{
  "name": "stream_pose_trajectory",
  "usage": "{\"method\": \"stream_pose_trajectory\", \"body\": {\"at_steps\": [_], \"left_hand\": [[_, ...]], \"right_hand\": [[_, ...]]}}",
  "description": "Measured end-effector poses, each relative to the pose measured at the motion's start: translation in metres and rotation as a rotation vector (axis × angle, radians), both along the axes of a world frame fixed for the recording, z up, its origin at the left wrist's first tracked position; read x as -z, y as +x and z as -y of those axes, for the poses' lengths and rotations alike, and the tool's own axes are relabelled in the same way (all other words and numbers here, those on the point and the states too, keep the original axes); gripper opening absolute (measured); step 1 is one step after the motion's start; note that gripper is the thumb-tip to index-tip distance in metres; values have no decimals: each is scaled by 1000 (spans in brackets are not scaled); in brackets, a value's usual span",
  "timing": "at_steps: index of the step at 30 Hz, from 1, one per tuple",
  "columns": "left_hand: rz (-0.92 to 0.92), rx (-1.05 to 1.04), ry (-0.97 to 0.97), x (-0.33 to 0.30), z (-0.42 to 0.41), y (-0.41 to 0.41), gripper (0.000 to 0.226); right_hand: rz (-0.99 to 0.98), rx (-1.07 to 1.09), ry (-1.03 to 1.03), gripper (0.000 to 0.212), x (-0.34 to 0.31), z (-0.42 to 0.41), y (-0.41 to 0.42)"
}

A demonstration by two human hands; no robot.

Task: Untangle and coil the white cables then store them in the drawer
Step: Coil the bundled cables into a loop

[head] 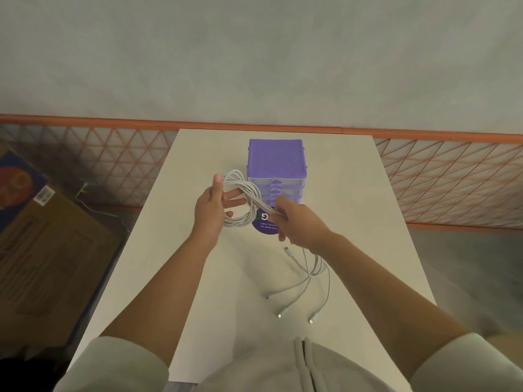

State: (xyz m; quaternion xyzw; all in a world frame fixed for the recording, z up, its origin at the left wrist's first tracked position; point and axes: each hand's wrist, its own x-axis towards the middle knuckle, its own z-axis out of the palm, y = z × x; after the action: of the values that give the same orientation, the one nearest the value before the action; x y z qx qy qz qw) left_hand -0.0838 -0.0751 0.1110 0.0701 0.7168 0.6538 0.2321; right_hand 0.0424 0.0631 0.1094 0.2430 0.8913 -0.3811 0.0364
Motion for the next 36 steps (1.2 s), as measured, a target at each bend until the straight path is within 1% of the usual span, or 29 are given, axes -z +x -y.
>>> {"method": "stream_pose_trajectory", "body": {"at_steps": [2,4,6,9,10,11,12,14,17,19,20,21,23,25,29,33,36], "left_hand": [[54,28,38,-1,0,3,47],[109,37,80,-1,-1,5,45],[130,31,87,1,-1,5,42],[114,33,18,6,2,1,44],[137,50,35,8,2,0,43],[179,71,74,8,3,-1,42],[238,90,126,8,4,-2,40],[369,139,227,5,4,-6,35],[516,198,291,-4,5,-10,32],[594,172,250,-9,4,-12,40],[604,145,206,-10,2,-12,45],[582,107,151,-10,-1,-10,50],[481,-5,59,-8,-6,-6,55],[379,-113,11,-6,-10,-1,58],[260,-255,-43,-7,-16,1,55],[215,-328,-82,-6,-21,-3,56],[258,-364,-27,-6,-23,-3,52]], "right_hand": [[12,-3,65,6,3,1,0],[9,-3,59,14,4,3,-2],[-11,29,-7,16,3,6,-6],[-54,142,-197,7,-2,10,-10],[-68,172,-252,9,-3,11,-11],[-79,192,-279,16,-3,12,-11],[-83,204,-272,25,-3,13,-12],[-72,218,-163,40,0,13,-11],[-56,225,-22,38,2,11,-10],[-59,186,10,33,3,12,-9],[-57,173,10,32,3,13,-9],[-48,163,5,31,3,15,-10],[-22,162,-7,32,2,19,-11],[-8,168,5,36,-2,26,-13],[-46,151,127,50,-12,37,-14],[-95,92,272,39,-11,51,-12],[-154,33,421,33,-4,53,-9]]}}
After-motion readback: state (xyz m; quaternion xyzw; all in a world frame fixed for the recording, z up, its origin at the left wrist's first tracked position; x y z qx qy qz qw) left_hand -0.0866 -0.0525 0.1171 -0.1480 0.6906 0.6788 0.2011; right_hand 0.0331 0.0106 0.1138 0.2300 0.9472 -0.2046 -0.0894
